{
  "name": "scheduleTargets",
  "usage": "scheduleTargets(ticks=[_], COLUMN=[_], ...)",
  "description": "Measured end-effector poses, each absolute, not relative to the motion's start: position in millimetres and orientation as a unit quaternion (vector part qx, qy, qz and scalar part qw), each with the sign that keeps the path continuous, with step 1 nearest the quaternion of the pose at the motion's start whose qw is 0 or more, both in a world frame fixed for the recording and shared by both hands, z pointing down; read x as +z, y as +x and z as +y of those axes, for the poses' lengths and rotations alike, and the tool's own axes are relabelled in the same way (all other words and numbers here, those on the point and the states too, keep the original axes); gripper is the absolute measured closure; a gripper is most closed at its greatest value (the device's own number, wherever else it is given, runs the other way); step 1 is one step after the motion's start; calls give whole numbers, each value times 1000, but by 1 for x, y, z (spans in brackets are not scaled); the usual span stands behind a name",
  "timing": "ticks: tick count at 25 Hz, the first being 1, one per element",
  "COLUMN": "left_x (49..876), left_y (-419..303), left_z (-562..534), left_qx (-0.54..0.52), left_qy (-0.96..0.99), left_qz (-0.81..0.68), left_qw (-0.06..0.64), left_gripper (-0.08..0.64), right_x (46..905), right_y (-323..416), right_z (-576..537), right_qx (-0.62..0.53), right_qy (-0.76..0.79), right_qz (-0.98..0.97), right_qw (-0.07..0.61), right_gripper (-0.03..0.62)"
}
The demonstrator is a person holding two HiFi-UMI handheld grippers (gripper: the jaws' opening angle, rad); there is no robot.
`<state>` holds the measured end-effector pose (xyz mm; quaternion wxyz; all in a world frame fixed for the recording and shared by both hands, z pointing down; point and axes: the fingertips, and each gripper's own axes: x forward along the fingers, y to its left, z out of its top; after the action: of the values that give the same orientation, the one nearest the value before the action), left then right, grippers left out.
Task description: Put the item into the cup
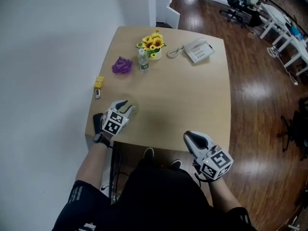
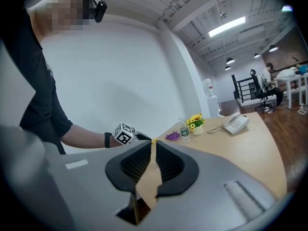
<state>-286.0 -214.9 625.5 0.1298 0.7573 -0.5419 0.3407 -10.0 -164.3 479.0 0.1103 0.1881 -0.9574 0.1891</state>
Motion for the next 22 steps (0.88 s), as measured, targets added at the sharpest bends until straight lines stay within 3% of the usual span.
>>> scheduleTargets(ticks=[7, 16, 22], left_x=[544, 525, 504], left_y=[-213, -84, -50], left_z=[-164, -80, -46], left_qx=[254, 239, 210], left_qy=[785, 829, 859], left_qz=[-555, -494, -456], left_qw=[108, 111, 99], left_gripper=[428, 405, 399], right_x=[471, 477, 472], right_y=[26, 78, 85], right_z=[-147, -136, -108], right_qx=[188, 195, 199], right_qy=[159, 161, 195], right_qz=[-965, -962, -955], right_qw=[94, 102, 97], right_gripper=[552, 552, 552])
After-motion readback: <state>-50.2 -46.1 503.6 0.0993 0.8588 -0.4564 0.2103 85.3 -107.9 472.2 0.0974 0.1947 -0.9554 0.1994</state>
